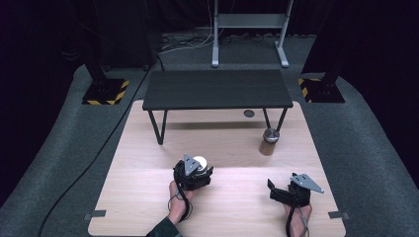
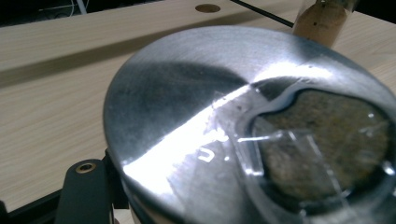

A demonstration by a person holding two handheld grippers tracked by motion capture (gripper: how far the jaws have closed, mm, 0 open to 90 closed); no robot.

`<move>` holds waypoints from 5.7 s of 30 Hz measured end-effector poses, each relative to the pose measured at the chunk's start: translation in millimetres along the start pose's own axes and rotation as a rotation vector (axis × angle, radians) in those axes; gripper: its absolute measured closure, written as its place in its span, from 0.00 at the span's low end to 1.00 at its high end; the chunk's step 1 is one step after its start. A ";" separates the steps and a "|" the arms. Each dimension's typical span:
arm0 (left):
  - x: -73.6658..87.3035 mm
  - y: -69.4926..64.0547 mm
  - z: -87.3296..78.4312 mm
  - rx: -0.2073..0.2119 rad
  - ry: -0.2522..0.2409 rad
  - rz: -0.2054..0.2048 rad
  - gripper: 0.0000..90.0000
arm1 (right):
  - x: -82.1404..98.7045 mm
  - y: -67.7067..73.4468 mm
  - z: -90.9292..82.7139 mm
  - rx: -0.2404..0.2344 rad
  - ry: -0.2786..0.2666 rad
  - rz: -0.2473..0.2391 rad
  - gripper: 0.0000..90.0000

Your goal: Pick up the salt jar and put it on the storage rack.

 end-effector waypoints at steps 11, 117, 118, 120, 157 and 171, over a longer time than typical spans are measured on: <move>8.0 12.8 -18.5 -0.027 0.003 -0.011 0.34 | 0.3 -0.3 -0.3 -0.001 -0.003 0.002 0.00; -58.7 116.5 -41.2 -0.109 0.023 -0.017 0.34 | -1.0 -1.7 0.6 -0.011 0.008 -0.001 0.00; -60.2 117.3 -41.3 -0.108 0.022 -0.015 0.34 | -1.0 -1.7 0.5 -0.011 0.008 0.000 0.00; -63.1 118.7 -41.3 -0.106 0.021 -0.012 0.34 | -1.0 -1.8 0.6 -0.011 0.008 -0.001 0.00; -105.8 137.8 -51.9 -0.095 -0.024 -0.004 0.34 | -1.4 -1.7 0.9 -0.013 0.010 -0.002 0.00; -126.6 140.8 -56.7 -0.084 -0.030 0.025 0.34 | -1.1 -2.1 0.6 -0.014 0.008 -0.001 0.00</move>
Point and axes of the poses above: each handheld gripper's, and its own axes: z roughly forward along the jaws, x roughly out of its underside, y roughly to its left, the point moved 5 cm from there along z, roughly forward along the jaws, and after that the axes turned 9 degrees about z, right-handed, at the moved point
